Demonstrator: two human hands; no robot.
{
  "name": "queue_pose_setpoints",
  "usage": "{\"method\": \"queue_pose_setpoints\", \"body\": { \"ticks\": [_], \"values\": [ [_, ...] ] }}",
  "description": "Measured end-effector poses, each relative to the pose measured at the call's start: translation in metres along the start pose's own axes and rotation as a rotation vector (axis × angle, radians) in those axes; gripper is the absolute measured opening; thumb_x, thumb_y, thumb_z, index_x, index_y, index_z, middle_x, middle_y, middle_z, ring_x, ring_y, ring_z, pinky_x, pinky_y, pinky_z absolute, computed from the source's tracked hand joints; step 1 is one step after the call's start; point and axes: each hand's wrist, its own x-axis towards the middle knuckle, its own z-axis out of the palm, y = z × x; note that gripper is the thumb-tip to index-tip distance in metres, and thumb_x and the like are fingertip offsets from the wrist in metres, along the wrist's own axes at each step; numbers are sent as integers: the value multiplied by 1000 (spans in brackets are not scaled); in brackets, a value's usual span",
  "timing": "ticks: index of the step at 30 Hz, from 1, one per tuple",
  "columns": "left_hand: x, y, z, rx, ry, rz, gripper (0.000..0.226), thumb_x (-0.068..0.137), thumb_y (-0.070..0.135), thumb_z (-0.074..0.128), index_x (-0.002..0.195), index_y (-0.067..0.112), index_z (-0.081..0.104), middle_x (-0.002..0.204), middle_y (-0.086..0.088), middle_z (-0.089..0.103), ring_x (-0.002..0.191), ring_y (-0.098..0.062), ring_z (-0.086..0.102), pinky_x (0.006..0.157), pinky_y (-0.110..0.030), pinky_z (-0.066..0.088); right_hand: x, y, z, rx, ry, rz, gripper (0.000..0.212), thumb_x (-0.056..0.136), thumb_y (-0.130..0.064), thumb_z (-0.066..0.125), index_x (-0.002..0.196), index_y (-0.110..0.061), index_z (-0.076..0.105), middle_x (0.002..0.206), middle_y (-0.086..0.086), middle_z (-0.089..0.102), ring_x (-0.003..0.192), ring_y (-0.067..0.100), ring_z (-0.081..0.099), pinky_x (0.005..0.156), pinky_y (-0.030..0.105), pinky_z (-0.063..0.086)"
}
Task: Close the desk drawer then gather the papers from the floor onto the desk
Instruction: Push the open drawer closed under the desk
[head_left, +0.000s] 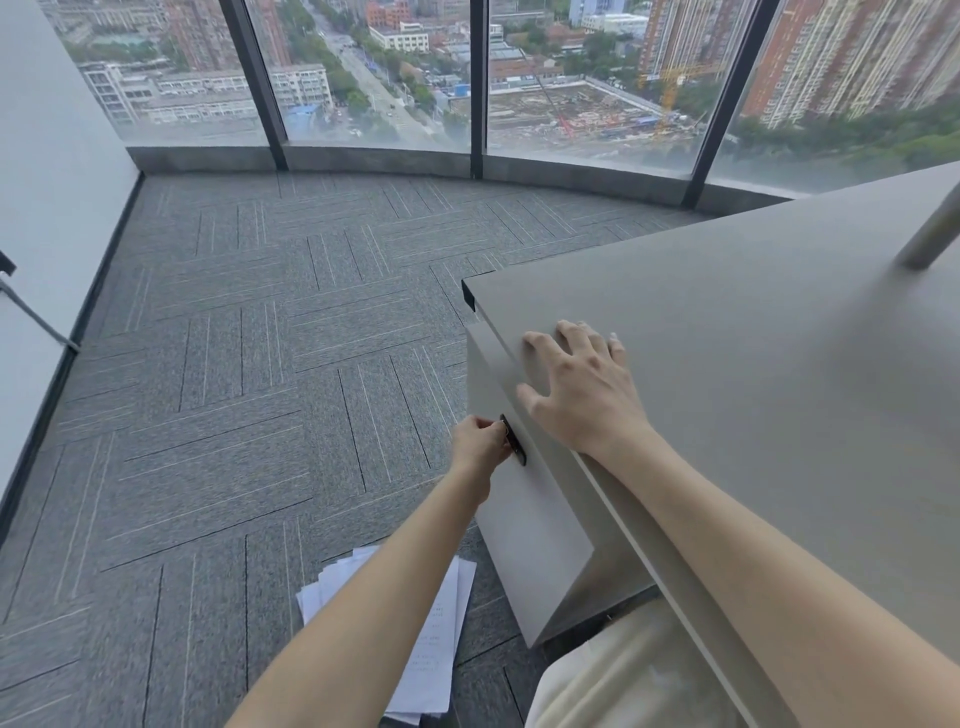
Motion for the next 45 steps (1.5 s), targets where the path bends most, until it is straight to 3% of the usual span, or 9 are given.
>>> {"method": "queue_pose_setpoints", "body": {
  "ticks": [7,12,18,23,27,30,37,41,45],
  "values": [
    [-3,7,-5,-186,-35,-137,13,84,3,61,95,-3,60,73,-10,58,66,-18,61,68,-21,58,-2,-1,-2,9,-7,4,60,84,-52,50,141,-35,41,158,11,33,150,30,21,123,52,10],
    [0,15,-4,-156,-27,-255,6,82,3,54,80,1,59,64,-8,57,61,-20,59,70,-23,56,-2,-1,-2,19,-2,7,61,85,-51,51,142,-34,41,158,11,33,151,29,20,124,51,9],
    [2,20,1,-113,-88,-404,12,80,15,48,85,8,57,73,-3,61,117,-32,55,102,-42,49,-2,0,-2,21,4,9,61,86,-51,52,143,-33,41,159,11,33,151,29,19,124,51,8],
    [5,24,1,-99,-90,-489,20,82,15,45,63,11,52,88,-7,61,119,-32,54,104,-39,47,-1,0,-2,21,7,9,61,85,-51,52,142,-33,42,158,12,33,151,29,20,124,51,9],
    [6,23,1,92,-97,-390,21,84,16,39,67,14,51,51,2,54,94,-29,50,86,-33,48,-1,0,-1,20,7,12,61,84,-51,52,142,-33,42,158,11,33,151,28,20,124,50,9],
    [7,21,0,260,-46,-263,14,83,15,41,72,13,49,66,-5,55,72,-23,44,66,-28,40,-1,0,-1,21,5,10,61,84,-51,52,142,-34,42,158,10,33,151,28,20,124,50,8],
    [-18,21,-21,655,-4,125,39,92,18,39,94,-7,68,100,-20,68,93,-34,61,75,-34,43,-4,1,-1,14,-4,15,60,84,-51,51,141,-33,44,156,9,36,150,28,22,124,50,9],
    [-48,28,-48,888,-18,291,23,90,18,44,70,9,52,77,-11,58,78,-28,53,64,-32,35,-8,-4,-5,-15,-12,20,59,86,-51,50,140,-30,46,152,10,42,148,30,28,123,50,14],
    [-83,34,-82,984,18,350,20,89,20,44,87,6,57,102,-18,62,82,-27,54,69,-32,42,-21,-12,-10,-45,-21,48,47,89,-44,51,129,-19,55,132,12,55,134,33,44,116,47,29]
  ]
}}
